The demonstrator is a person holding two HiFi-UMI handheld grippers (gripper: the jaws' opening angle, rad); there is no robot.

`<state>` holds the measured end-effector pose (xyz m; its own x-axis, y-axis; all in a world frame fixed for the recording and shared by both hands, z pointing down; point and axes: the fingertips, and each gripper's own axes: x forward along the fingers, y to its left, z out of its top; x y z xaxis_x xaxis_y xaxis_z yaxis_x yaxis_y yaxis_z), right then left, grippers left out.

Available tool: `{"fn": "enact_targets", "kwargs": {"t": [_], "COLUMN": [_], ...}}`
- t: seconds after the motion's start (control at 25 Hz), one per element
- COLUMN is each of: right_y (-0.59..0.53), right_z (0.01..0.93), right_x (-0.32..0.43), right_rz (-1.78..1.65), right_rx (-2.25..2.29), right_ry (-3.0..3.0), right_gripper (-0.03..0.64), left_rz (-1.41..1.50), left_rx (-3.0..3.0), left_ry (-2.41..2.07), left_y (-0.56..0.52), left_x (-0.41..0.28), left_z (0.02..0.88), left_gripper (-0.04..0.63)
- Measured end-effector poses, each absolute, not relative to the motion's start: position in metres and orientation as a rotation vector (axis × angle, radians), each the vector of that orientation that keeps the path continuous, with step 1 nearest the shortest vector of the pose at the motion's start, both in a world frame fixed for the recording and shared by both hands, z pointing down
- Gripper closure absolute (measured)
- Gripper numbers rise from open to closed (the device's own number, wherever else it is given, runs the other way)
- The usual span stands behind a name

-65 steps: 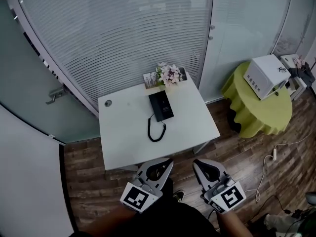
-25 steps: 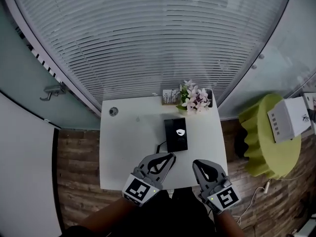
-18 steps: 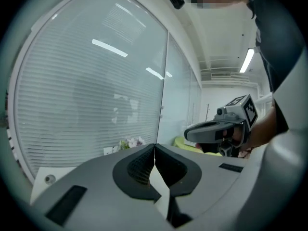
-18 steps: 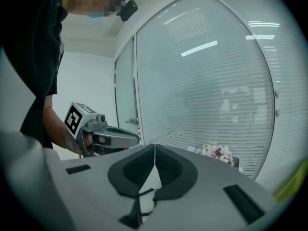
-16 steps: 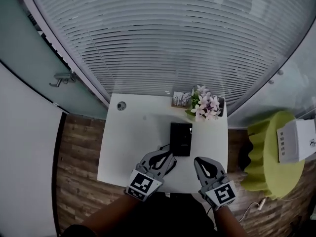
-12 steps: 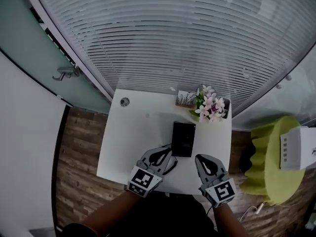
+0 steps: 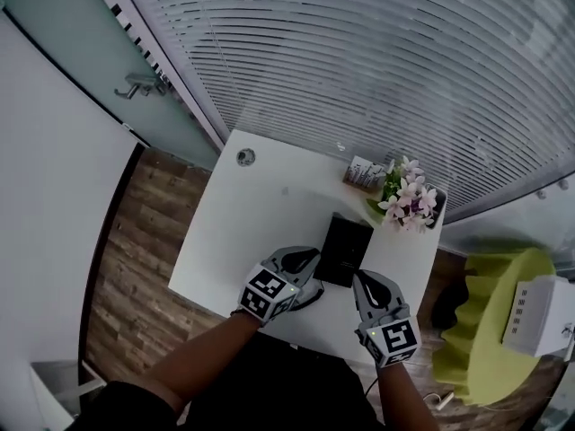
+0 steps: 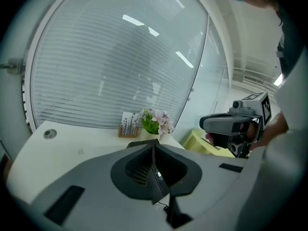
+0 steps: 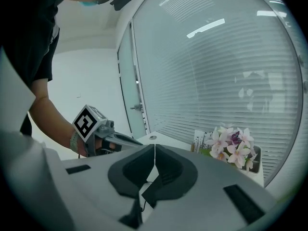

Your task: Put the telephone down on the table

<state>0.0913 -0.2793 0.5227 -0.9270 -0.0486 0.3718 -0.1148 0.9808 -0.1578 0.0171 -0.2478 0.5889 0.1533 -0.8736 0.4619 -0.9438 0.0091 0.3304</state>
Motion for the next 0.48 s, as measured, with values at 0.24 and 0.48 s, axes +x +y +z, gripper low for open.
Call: {"fn": "enact_targets", "kwargs": {"t": [0.24,0.48], "right_y": [-0.280,-0.277], "right_z": [0.546,0.565], "right_x": [0.081,0.080], "right_rz": [0.284,0.306], "right_rx": [0.074,0.055], "right_ry": [-2.715,-2.679], "right_gripper": [0.594,0.594], "left_rz": [0.131,0.077], "left_rx": [1.821,1.766], "left_ry": [-1.559,-1.443], "left_y": [-0.257,-0.263], "left_x": [0.022,0.020], "left_z": [0.642,0.685], "left_gripper": [0.570,0.504]}}
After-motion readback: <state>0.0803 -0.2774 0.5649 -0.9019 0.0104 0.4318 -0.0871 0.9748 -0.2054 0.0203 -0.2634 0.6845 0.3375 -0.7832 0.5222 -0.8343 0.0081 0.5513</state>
